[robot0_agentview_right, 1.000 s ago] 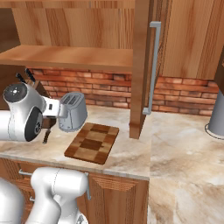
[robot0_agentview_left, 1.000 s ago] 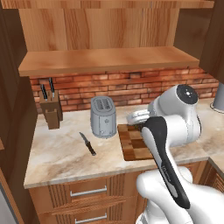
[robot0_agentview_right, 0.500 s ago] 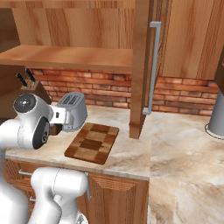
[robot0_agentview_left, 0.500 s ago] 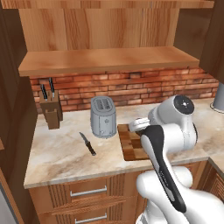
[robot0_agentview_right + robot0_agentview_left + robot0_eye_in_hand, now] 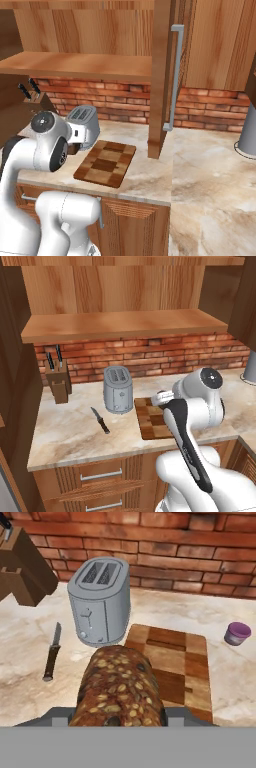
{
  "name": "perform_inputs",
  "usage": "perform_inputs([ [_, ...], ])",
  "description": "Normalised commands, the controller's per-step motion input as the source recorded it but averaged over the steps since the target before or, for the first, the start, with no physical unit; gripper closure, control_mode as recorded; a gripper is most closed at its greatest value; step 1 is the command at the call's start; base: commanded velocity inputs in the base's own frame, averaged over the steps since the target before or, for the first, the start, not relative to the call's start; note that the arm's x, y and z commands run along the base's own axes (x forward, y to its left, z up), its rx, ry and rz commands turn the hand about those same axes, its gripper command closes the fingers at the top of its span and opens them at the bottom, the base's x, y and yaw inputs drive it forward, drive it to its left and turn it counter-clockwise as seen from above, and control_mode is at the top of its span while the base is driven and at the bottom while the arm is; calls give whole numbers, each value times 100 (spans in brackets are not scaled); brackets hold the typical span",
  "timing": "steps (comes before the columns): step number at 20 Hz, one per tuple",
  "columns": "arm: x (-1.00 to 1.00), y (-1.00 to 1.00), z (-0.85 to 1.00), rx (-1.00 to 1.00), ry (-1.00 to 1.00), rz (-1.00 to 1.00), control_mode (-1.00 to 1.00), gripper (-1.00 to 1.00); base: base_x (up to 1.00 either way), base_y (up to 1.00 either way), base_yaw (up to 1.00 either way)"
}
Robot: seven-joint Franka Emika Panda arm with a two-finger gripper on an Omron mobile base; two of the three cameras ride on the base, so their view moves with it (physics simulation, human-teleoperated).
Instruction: Pick the bread, place it on the cutting board, pick the jam, place it on the counter, and close the cabinet.
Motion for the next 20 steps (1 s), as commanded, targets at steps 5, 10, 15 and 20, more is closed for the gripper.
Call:
perform_inputs([
  [5,24,-13,-36,0,-6,0,-100,100,0,0,0],
  [10,21,-10,-41,0,-7,0,-100,100,0,0,0],
  [15,25,-11,-40,0,-9,0,-100,100,0,0,0],
  [20,23,-11,-41,0,-9,0,-100,100,0,0,0],
])
